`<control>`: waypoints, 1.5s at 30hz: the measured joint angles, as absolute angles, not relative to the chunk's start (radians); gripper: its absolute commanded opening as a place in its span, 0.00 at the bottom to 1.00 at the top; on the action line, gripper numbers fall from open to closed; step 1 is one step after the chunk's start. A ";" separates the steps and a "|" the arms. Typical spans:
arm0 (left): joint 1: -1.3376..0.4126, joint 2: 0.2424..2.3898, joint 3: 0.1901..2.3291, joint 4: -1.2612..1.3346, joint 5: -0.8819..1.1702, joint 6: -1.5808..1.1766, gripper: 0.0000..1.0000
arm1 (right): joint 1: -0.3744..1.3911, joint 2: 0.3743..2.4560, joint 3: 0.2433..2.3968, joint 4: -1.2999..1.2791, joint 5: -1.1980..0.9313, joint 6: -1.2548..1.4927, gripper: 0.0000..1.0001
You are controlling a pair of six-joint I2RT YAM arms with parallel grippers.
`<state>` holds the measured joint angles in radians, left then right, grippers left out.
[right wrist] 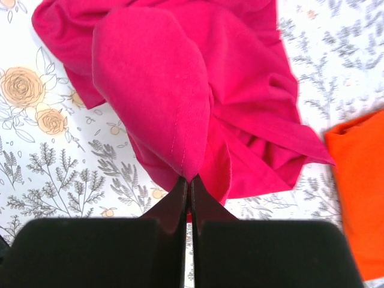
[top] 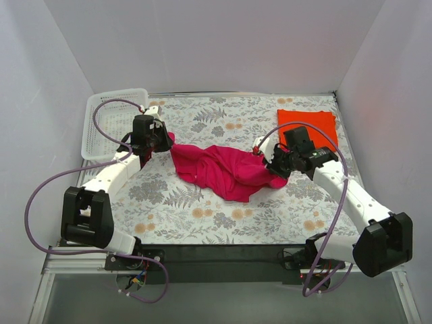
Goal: Fold and stack the t-shirts
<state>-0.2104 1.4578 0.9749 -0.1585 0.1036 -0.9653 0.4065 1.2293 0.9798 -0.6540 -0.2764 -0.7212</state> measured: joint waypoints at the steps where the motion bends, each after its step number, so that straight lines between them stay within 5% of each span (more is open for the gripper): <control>1: -0.210 1.457 0.975 -0.159 0.103 -0.965 0.00 | 0.403 1.226 0.994 -0.661 -0.274 -0.722 0.01; 10: -0.209 1.385 1.026 -0.206 0.089 -0.966 0.00 | 0.352 1.196 1.267 -0.741 -0.344 -0.673 0.01; 25: -0.205 1.089 1.391 -0.103 -0.026 -0.980 0.00 | 0.141 1.245 2.096 -0.694 -0.230 -0.476 0.01; 34: -0.205 0.886 1.371 0.081 -0.032 -0.976 0.00 | 0.075 1.242 2.320 -0.670 -0.174 -0.371 0.01; 45: -0.205 0.809 1.393 0.224 -0.020 -1.004 0.00 | -0.038 1.176 2.394 -0.686 -0.450 -0.238 0.01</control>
<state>-0.2047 0.8093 1.3933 0.2237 -0.0200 -1.0042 -0.0376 1.1755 2.3936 -0.6857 -0.4500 -0.2379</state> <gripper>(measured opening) 0.019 0.013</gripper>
